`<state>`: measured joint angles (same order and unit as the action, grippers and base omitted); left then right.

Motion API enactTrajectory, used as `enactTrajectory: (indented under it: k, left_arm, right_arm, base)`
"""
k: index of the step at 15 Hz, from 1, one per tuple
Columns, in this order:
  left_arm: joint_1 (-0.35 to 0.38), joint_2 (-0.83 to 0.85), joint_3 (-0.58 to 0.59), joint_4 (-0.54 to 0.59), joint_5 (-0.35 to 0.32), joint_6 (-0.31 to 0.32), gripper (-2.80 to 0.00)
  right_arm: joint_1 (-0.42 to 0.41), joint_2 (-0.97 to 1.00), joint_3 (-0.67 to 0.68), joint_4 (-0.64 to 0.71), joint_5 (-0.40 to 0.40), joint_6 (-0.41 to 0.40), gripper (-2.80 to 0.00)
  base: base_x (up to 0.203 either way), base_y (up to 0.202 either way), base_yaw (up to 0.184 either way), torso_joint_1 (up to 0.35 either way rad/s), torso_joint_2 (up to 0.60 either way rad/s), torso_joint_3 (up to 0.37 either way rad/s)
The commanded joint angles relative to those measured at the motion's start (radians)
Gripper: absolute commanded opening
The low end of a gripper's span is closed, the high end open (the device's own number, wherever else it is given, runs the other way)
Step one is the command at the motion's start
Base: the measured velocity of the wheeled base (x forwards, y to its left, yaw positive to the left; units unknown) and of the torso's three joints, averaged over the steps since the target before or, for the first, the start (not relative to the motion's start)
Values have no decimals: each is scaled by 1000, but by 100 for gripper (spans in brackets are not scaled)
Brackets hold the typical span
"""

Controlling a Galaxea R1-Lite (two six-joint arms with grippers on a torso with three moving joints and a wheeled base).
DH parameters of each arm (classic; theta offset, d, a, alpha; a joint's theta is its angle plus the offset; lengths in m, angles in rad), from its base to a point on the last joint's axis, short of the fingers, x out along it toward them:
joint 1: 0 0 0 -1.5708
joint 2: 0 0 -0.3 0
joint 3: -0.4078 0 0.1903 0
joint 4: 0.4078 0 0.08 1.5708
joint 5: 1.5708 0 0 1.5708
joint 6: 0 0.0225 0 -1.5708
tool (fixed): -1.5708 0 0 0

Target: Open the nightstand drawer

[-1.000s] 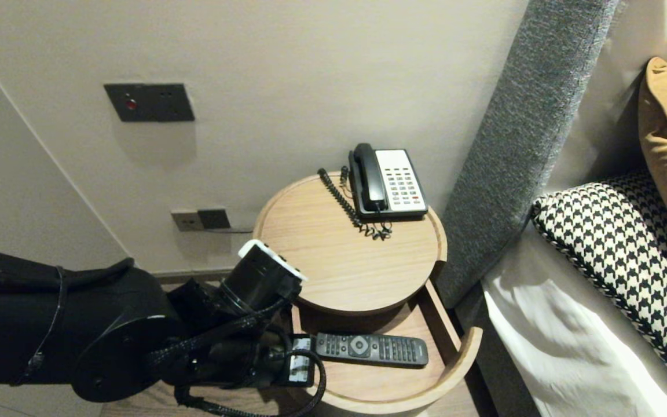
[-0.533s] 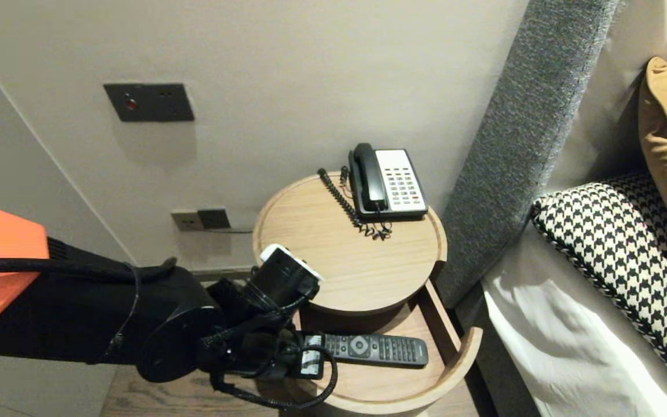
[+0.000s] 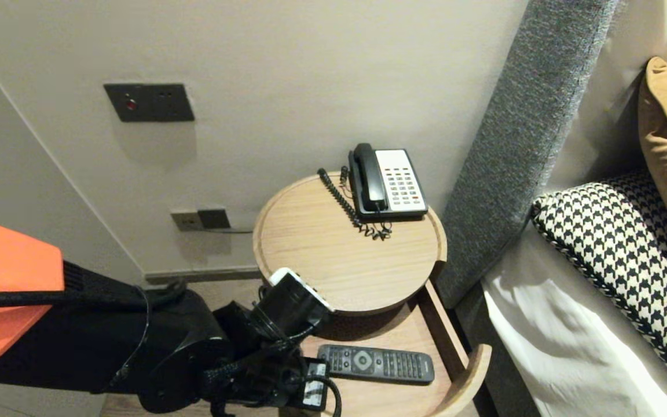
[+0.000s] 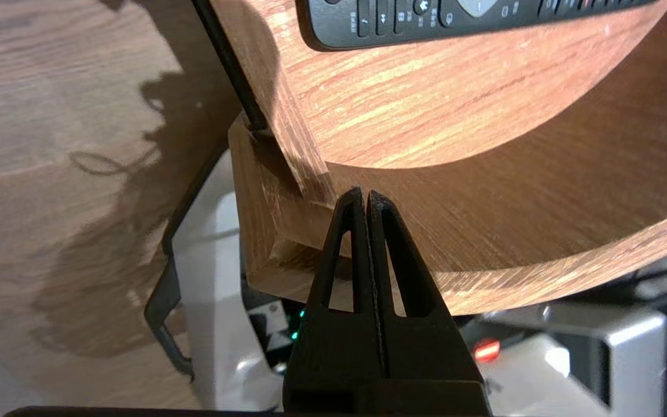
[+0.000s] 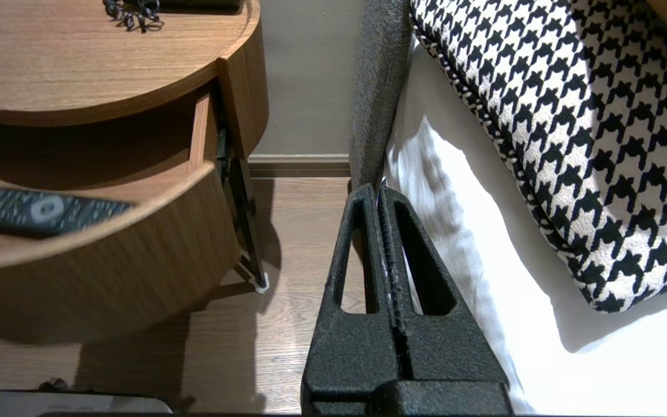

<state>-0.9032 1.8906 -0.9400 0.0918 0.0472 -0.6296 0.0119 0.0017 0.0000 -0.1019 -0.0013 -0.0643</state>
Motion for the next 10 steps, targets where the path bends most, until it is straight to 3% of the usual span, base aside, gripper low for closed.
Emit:
enactTrajectory:
  k: [1,6,10]
  left_arm:
    - [-36,-8,28,-8,0,-4,-280]
    - [-101,-53,59,-11,0,-10,-280]
    - [-93,-59,34,-22,8,-9,-280]
  right_arm:
    - [0,1,40,-1,0,1,-280]
    - [0,1,40,-1,0,2,-280]
    - [0,1,40,-1,0,11,-280]
  base:
    - [0,0,0,0,0,0]
    - [0,0,0,0,0,0]
    - [0,0,0,0,0,0]
